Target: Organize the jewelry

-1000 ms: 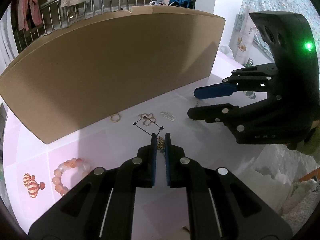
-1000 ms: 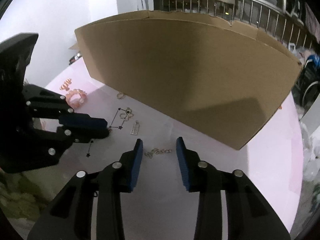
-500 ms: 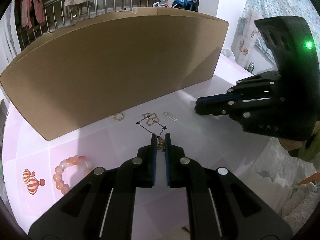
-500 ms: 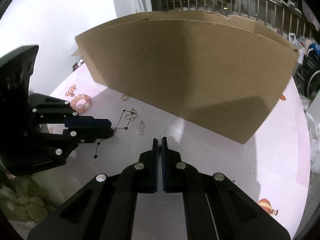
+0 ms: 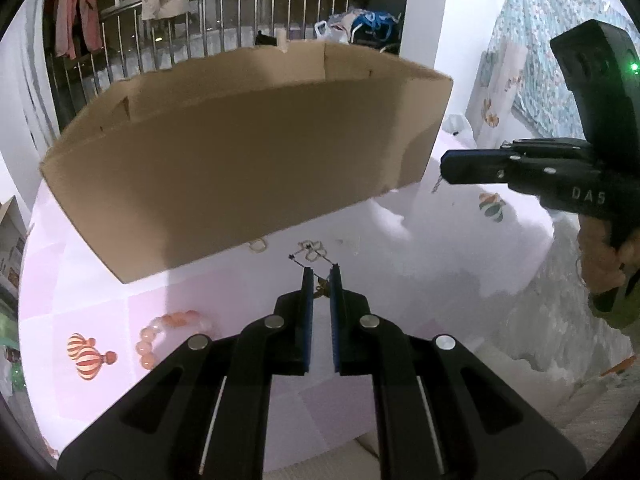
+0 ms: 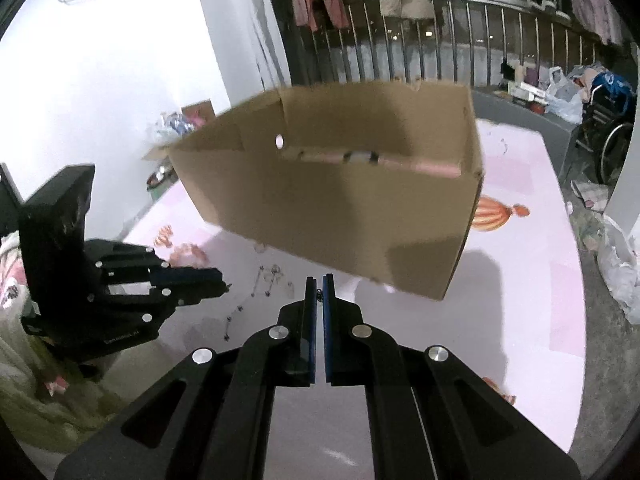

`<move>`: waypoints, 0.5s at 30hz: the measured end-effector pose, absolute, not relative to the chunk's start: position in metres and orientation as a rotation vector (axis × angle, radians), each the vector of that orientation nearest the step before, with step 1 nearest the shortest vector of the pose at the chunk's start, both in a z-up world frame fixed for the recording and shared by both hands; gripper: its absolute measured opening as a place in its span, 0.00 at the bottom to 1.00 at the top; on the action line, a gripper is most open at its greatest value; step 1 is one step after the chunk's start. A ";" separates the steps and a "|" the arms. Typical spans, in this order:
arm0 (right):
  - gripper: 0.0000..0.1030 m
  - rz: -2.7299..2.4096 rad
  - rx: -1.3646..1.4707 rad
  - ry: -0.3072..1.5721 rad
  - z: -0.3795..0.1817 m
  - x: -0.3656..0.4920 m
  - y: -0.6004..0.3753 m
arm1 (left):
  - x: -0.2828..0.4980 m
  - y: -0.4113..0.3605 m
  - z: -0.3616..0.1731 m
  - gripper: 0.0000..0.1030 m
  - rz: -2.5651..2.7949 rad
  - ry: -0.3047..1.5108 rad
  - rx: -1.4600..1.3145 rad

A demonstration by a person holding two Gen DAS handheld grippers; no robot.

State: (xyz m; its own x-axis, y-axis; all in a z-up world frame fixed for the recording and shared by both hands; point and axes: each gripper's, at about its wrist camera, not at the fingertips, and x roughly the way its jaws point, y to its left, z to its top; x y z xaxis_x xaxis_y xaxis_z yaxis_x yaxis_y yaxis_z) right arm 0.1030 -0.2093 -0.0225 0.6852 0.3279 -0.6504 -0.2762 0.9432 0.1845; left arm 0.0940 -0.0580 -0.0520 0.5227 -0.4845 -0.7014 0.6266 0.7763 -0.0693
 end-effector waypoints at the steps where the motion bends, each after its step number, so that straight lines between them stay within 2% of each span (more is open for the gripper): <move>1: 0.03 0.340 0.077 0.724 -0.015 0.102 -0.210 | 0.093 -0.057 -0.048 0.06 -0.670 0.765 0.196; 11: 0.03 0.377 0.081 0.545 0.049 0.124 -0.208 | 0.112 -0.037 0.043 0.06 -0.698 0.564 0.119; 15: 0.03 0.365 0.067 0.518 0.058 0.147 -0.206 | 0.139 -0.050 0.059 0.07 -0.685 0.532 0.134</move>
